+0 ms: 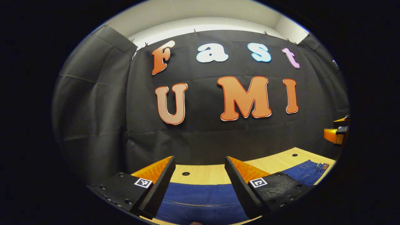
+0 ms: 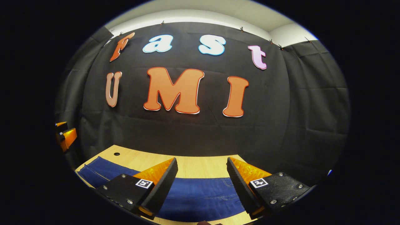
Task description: Grasp the waist and the cuffs of the jeans and fold them to make the two legs overlap; first hold the waist and fold one-third of the jeans toward the cuffs, then hold the cuffs and fold the remaining one-third in the same direction to finish folding.
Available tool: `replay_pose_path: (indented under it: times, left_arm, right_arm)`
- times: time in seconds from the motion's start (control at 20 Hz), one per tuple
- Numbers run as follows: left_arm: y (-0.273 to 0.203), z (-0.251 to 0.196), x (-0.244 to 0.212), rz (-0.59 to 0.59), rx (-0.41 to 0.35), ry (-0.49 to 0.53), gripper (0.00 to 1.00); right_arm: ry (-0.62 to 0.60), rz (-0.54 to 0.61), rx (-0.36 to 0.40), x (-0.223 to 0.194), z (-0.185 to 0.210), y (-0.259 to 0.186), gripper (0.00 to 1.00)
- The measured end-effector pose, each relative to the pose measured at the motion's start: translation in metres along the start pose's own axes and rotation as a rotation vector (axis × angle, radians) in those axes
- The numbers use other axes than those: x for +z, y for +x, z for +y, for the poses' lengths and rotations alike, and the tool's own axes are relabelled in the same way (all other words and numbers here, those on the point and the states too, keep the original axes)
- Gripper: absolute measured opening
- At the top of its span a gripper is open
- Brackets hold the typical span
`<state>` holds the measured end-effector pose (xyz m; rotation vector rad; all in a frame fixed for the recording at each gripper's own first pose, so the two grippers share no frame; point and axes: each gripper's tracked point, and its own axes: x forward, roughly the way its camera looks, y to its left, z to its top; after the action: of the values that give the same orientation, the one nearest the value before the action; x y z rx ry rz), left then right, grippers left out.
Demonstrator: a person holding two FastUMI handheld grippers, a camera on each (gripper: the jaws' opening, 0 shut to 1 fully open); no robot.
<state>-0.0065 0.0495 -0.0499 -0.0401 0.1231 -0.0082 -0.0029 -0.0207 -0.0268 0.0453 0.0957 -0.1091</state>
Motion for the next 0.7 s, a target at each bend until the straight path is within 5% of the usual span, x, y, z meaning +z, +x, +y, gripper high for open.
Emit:
replay_pose_path:
  times: [0.5,0.7]
  left_arm:
    - [0.0,0.065,-0.076,0.21,-0.043,-0.072,0.97]
    - [0.003,0.084,-0.117,0.334,0.0,-0.164,0.98]
  right_arm:
    - [0.097,0.198,-0.123,-0.055,-0.014,-0.01,0.97]
    - [0.193,0.309,-0.128,-0.089,-0.028,-0.01,0.98]
